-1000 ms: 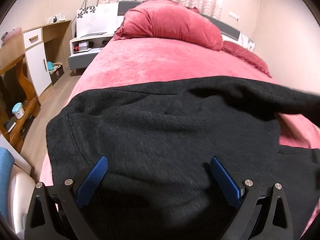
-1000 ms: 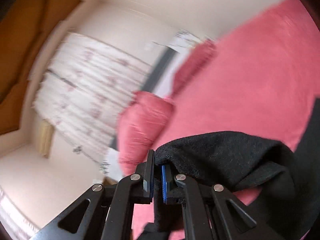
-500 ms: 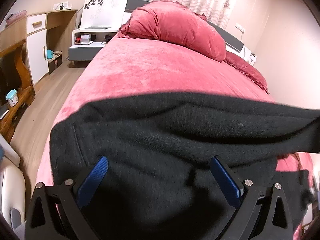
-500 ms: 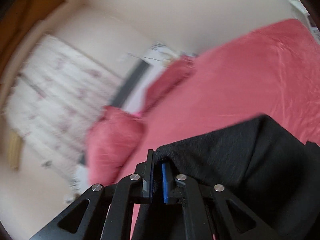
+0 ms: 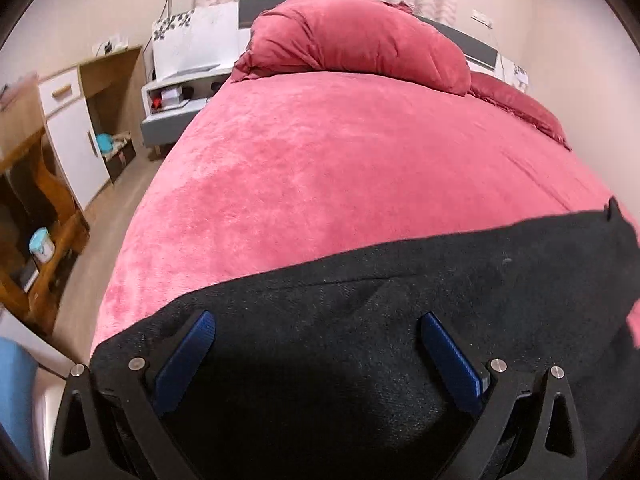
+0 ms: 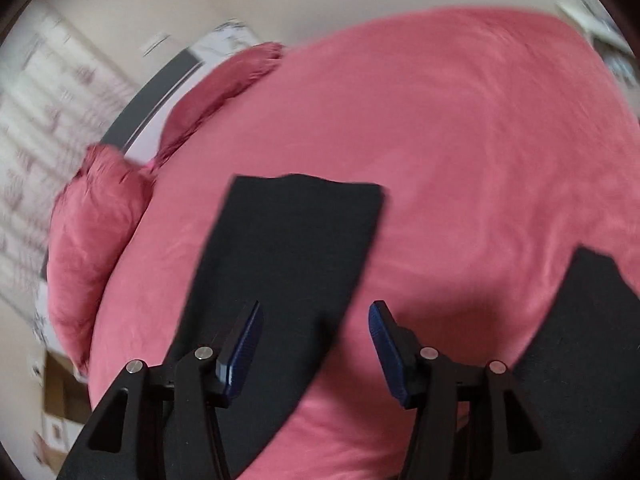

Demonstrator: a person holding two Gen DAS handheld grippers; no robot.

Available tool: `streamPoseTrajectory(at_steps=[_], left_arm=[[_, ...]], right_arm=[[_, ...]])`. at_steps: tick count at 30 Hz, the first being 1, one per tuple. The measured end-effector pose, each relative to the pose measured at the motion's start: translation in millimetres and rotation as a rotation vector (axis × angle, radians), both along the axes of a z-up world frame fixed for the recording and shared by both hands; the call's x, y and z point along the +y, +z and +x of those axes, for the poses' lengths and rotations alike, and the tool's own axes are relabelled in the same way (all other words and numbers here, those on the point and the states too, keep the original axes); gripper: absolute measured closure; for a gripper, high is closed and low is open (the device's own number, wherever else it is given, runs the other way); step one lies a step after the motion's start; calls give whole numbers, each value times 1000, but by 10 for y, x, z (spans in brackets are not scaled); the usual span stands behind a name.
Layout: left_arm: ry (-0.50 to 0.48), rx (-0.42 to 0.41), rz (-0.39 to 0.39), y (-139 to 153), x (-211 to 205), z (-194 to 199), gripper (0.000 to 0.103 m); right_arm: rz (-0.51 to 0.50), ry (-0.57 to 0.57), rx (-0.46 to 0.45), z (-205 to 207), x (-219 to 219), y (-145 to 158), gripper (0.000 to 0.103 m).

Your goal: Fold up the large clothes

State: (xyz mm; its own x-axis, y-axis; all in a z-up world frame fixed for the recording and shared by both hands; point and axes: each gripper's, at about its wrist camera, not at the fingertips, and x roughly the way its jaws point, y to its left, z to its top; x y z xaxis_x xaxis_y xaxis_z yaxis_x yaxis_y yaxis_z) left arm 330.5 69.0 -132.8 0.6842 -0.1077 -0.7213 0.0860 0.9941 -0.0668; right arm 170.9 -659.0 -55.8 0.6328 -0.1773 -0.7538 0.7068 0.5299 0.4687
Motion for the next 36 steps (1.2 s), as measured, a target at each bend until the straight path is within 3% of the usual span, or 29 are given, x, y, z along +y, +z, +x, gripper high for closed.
streamPoseTrajectory(at_steps=[3, 10, 11, 12, 13, 15, 18, 23, 25, 26, 29, 30, 34, 36], left_arm=[[-10, 11, -63, -18, 93, 14, 0], [-23, 24, -106, -75, 115, 35, 0], [-24, 26, -111, -81, 120, 51, 0], [-24, 27, -110, -83, 117, 53, 0], [-24, 27, -107, -84, 110, 52, 0], [-22, 30, -97, -75, 93, 46, 0], [-22, 34, -67, -31, 50, 35, 0], [-89, 69, -116, 42, 68, 47, 0], [-99, 76, -116, 18, 54, 45, 0], [-94, 78, -108, 5, 48, 46, 0], [-88, 86, -85, 18, 16, 46, 0], [-91, 96, -78, 46, 8, 47, 0], [-101, 113, -107, 163, 138, 62, 1], [-79, 107, -123, 240, 260, 91, 2]], right_arm=[[109, -66, -52, -105, -226, -344, 46], [153, -113, -168, 352, -428, -716, 50], [151, -122, -163, 412, -427, -721, 67], [157, -127, -145, 404, -419, -726, 97], [173, -121, -122, 448, -420, -702, 96], [117, -82, -158, 492, -367, -451, 97], [-60, -24, -206, 435, -238, 329, 97], [-207, -59, -254, 200, -283, 1168, 99], [-221, -117, -183, 189, -395, 1154, 98], [-210, -134, -112, 240, -469, 1015, 92], [-190, -140, 245, 317, -643, 362, 73], [-139, -127, 289, 233, -650, 128, 73], [-62, -98, 197, -158, -496, -205, 69], [-141, -70, 244, -232, -383, -186, 69]])
